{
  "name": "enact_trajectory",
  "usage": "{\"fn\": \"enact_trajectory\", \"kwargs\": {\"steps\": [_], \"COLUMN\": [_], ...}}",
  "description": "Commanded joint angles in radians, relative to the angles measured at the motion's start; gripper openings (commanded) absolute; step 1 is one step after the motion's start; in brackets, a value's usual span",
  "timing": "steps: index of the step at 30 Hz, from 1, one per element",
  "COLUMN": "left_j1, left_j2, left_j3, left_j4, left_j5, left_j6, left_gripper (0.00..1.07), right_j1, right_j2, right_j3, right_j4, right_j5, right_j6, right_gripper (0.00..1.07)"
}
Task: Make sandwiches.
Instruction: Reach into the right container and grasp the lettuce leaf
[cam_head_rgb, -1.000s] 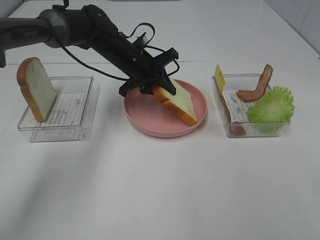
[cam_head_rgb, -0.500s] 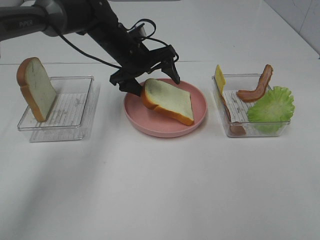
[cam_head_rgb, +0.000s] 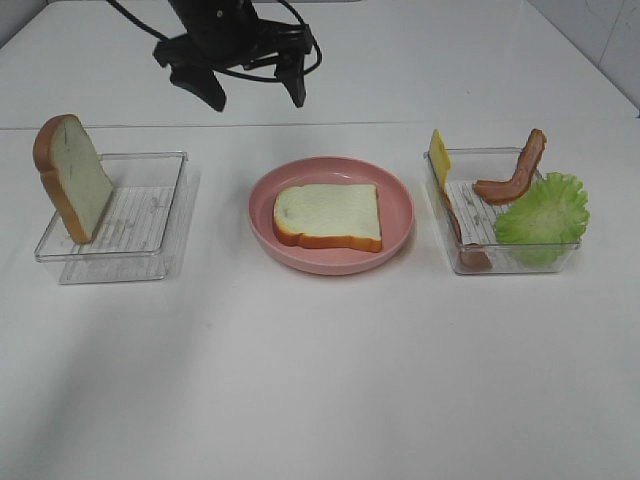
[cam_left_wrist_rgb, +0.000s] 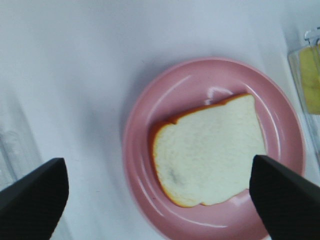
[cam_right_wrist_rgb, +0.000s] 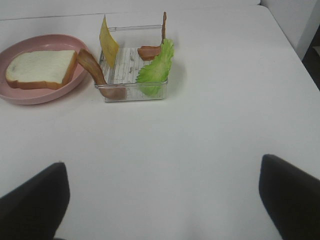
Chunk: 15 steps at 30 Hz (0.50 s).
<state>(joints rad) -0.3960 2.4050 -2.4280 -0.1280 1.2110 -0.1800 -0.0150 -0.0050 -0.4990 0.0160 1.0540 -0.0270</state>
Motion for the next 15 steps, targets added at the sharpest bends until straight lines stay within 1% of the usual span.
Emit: {"fn": "enact_trajectory", "kwargs": {"steps": [1,2,3,4,5,6,7,8,9,10,11,12,14,15], "left_j1": [0.032,0.047,0.090,0.090,0.117,0.117,0.175,0.239,0.239,0.265,0.319,0.319,0.366,0.366], "left_j2": [-0.052,-0.070,-0.121,-0.121,-0.150,-0.150,-0.208,-0.277,-0.277,-0.303,-0.364,-0.364,-0.435,-0.435], "left_j3": [-0.008,-0.008,0.008,0.008,0.025,0.025,0.073,0.151,0.151,0.194,0.264,0.264,0.350,0.350], "left_j4": [0.086,0.097,0.093,0.093,0.085,0.085,0.082,0.086,0.086,0.086,0.082,0.082,0.080,0.080], "left_j5": [0.065,0.065,0.065,0.065,0.065,0.065,0.065,0.065,0.065,0.065,0.065,0.065,0.065,0.065], "left_j6": [0.014,0.020,0.050,0.050,0.068,0.068,0.101,0.119,0.119,0.124,0.130,0.130,0.151,0.151], "left_gripper": [0.91,0.91,0.91,0.91,0.91,0.91,0.91,0.91,0.91,0.91,0.91,0.91,0.90,0.90], "right_j1": [-0.002,-0.002,-0.002,-0.002,-0.002,-0.002,-0.002,-0.002,-0.002,-0.002,-0.002,-0.002,-0.002,-0.002], "right_j2": [-0.016,-0.016,-0.016,-0.016,-0.016,-0.016,-0.016,-0.016,-0.016,-0.016,-0.016,-0.016,-0.016,-0.016], "right_j3": [-0.002,-0.002,-0.002,-0.002,-0.002,-0.002,-0.002,-0.002,-0.002,-0.002,-0.002,-0.002,-0.002,-0.002], "right_j4": [0.001,0.001,0.001,0.001,0.001,0.001,0.001,0.001,0.001,0.001,0.001,0.001,0.001,0.001], "right_j5": [-0.003,-0.003,-0.003,-0.003,-0.003,-0.003,-0.003,-0.003,-0.003,-0.003,-0.003,-0.003,-0.003,-0.003], "right_j6": [-0.009,-0.009,-0.009,-0.009,-0.009,-0.009,-0.009,-0.009,-0.009,-0.009,-0.009,-0.009,-0.009,-0.009], "right_gripper": [0.98,0.98,0.98,0.98,0.98,0.98,0.98,0.98,0.98,0.98,0.98,0.98,0.98,0.98]}}
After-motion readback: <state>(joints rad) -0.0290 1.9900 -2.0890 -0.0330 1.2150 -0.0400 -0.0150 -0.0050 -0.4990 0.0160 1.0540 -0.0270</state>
